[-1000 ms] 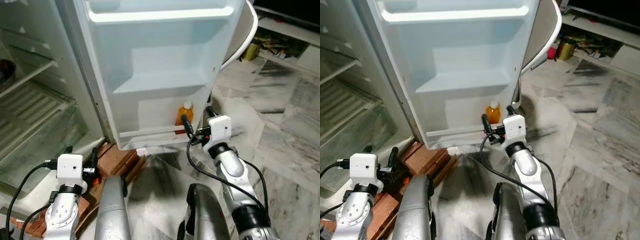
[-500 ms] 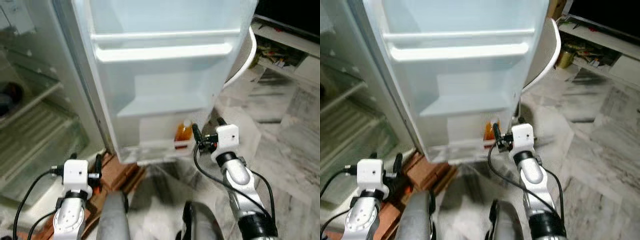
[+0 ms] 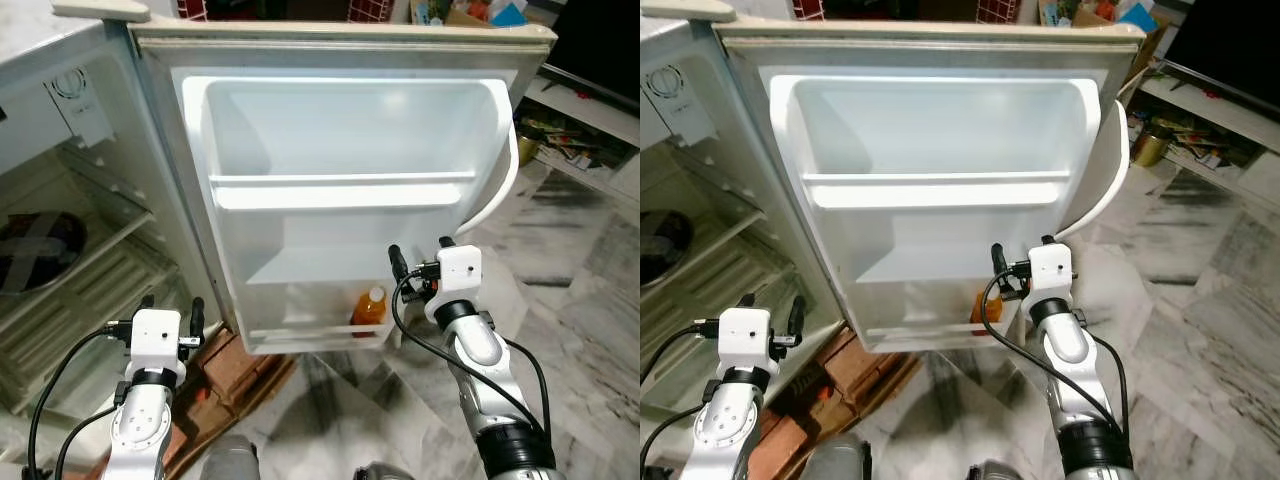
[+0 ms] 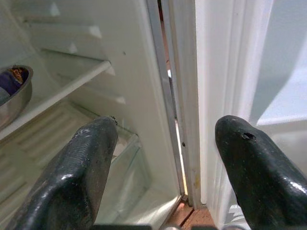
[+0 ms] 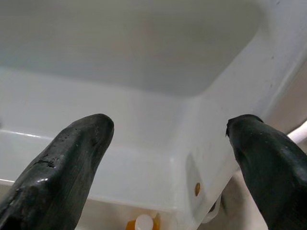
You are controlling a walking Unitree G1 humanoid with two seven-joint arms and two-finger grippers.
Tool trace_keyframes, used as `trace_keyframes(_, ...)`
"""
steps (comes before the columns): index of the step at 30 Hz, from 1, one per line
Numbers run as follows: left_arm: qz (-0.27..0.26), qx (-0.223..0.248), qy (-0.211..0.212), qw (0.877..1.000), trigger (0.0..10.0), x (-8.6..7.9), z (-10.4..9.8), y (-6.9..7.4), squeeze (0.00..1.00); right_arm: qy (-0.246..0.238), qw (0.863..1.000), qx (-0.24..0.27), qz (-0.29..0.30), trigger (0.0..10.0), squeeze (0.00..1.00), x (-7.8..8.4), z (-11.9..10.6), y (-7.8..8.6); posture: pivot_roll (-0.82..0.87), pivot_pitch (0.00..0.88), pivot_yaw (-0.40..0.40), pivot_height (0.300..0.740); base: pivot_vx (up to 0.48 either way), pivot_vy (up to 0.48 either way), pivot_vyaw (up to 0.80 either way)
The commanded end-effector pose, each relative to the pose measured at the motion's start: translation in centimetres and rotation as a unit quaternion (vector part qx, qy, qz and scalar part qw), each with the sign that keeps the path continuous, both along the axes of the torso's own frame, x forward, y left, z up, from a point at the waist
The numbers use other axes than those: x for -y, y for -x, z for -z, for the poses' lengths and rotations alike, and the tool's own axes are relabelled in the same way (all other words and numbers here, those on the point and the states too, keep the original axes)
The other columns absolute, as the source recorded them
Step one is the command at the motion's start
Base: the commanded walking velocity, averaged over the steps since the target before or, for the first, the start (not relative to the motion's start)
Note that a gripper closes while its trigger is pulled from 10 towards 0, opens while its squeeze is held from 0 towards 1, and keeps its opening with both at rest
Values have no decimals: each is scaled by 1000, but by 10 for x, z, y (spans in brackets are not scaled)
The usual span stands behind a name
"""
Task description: Restocking fridge
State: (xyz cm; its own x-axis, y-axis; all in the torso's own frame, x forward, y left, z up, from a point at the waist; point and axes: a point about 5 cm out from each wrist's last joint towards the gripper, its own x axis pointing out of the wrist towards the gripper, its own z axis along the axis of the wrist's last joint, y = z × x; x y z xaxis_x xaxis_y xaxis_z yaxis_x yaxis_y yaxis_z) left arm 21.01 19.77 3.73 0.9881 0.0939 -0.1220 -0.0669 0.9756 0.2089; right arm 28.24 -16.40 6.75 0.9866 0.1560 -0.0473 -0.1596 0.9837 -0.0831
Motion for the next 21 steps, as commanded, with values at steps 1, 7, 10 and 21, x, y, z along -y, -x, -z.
trace_keyframes(1,-1,-4,1,1000,10000,1,3,-1,0,-3,1000,-10,13,10000,0,6,2,0,154,0,-69,740,0,0,0)
trace_keyframes(7,-4,-4,1,1000,10000,3,4,-4,0,-13,999,-41,-18,10000,0,-3,11,5,147,0,-68,740,0,-126,0)
trace_keyframes(10,-4,-6,0,1000,10000,4,5,-4,0,-16,998,-46,-30,10000,0,-6,12,5,146,0,-70,740,0,-480,0)
trace_keyframes(21,2,-8,-8,1000,10000,5,8,-4,0,-24,997,-50,-58,10000,0,-6,12,3,138,0,-63,740,0,-480,0)
